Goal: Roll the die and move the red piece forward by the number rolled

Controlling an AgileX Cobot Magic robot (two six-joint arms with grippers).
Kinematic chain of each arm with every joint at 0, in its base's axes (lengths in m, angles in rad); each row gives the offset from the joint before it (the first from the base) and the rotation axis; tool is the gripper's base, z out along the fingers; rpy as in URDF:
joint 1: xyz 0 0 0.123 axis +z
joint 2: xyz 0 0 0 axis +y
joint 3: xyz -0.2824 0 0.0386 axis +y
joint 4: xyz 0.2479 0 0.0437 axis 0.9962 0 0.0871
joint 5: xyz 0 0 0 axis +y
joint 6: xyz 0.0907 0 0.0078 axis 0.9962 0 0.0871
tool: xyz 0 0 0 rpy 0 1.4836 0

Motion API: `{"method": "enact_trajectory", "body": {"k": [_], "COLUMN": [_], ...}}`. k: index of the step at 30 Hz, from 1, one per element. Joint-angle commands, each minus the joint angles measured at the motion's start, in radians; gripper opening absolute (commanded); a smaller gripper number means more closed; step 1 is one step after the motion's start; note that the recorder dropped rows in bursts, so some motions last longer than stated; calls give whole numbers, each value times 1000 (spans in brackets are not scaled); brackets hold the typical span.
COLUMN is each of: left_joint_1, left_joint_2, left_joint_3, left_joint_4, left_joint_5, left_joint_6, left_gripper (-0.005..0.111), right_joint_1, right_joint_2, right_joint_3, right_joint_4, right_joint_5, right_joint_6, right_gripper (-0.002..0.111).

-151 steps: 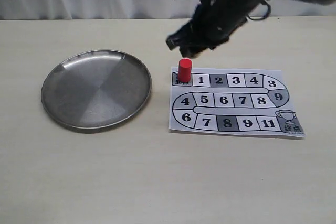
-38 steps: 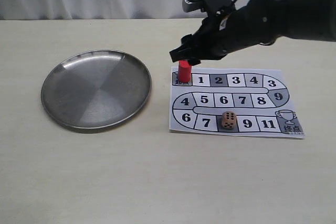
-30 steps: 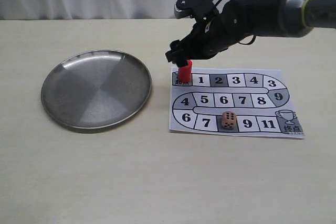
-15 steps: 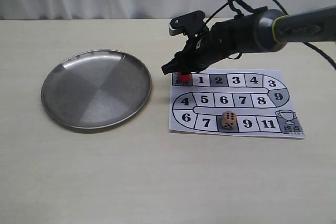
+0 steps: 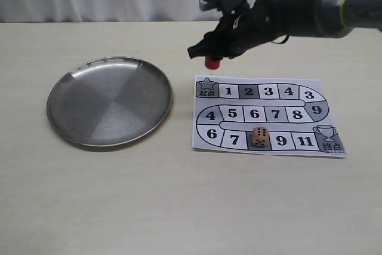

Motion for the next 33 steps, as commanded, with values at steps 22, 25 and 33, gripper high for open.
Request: {"method": "enact_trajectory", "body": {"k": [22,25,33], "left_joint_1": [-8,-8,-8], "left_joint_2": [-3,-3,-3], "left_joint_3": [2,2,2], "left_joint_4": [-2,-2,-2], "left_joint_5": [-8,-8,-8], "left_joint_6": [-1,-1,-1], "left_gripper": [0,0,0], "right_joint_1": [-78,-78,-95], "right_joint_2": [104,83,-82], "right_joint_3": [116,116,116], "right_joint_4": [-7,-7,-7], "right_joint_5": [-46,-47,-47], "right_joint_6": [25,25,25], "right_gripper": [4,4,4]}}
